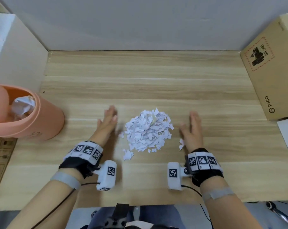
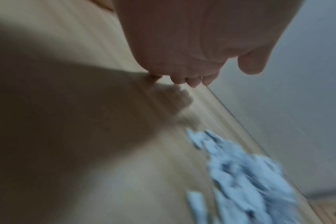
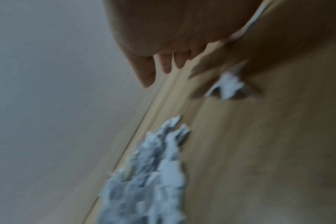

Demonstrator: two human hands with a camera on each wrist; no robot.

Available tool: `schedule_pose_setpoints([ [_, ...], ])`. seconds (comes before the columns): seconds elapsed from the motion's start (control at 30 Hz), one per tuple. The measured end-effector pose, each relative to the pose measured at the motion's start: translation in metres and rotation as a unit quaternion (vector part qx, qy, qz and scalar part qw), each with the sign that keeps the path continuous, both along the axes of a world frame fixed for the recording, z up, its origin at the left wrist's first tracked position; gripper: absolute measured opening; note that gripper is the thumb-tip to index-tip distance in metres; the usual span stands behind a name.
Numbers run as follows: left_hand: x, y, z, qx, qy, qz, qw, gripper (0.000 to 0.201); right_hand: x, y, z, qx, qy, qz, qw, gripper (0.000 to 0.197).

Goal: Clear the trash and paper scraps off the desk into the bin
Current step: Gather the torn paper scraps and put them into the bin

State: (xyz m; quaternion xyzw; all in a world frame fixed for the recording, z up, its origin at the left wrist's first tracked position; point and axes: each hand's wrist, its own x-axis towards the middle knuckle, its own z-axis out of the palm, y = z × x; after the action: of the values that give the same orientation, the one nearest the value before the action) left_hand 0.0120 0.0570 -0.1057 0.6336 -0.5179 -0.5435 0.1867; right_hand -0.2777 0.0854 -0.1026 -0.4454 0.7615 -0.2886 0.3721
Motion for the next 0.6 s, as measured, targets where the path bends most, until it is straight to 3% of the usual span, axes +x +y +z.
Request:
schedule_pose_setpoints([
  [0.1,0.021,0.019,-0.009,-0.021,-0.042,0.037,0.998,0.083,-0.011,0.016,-0.011,0.094,0.143,-0.018,0.985,0.059],
  [0.23,-0.016,0.034,-0.003,-0.066,-0.077,-0.051,0.994,0.086,0.03,0.017,-0.015,0.086,0.139,0.125,0.978,0.061],
  [0.3,-0.042,0.036,-0.003,-0.066,-0.045,-0.102,0.992,0.087,0.058,0.012,-0.015,0.063,0.099,0.198,0.973,0.061],
  [0.4,-0.059,0.023,0.0,-0.028,0.018,-0.123,0.992,0.06,0.076,0.005,-0.011,0.036,-0.002,0.244,0.969,0.061],
  [0.5,-0.042,0.008,0.017,-0.027,0.09,-0.053,0.994,0.053,0.059,0.0,0.002,-0.006,-0.178,0.132,0.975,0.058],
  [0.6,-0.012,0.007,0.039,-0.051,0.111,0.071,0.99,0.026,0.032,0.001,0.014,-0.012,-0.235,0.027,0.971,0.028],
])
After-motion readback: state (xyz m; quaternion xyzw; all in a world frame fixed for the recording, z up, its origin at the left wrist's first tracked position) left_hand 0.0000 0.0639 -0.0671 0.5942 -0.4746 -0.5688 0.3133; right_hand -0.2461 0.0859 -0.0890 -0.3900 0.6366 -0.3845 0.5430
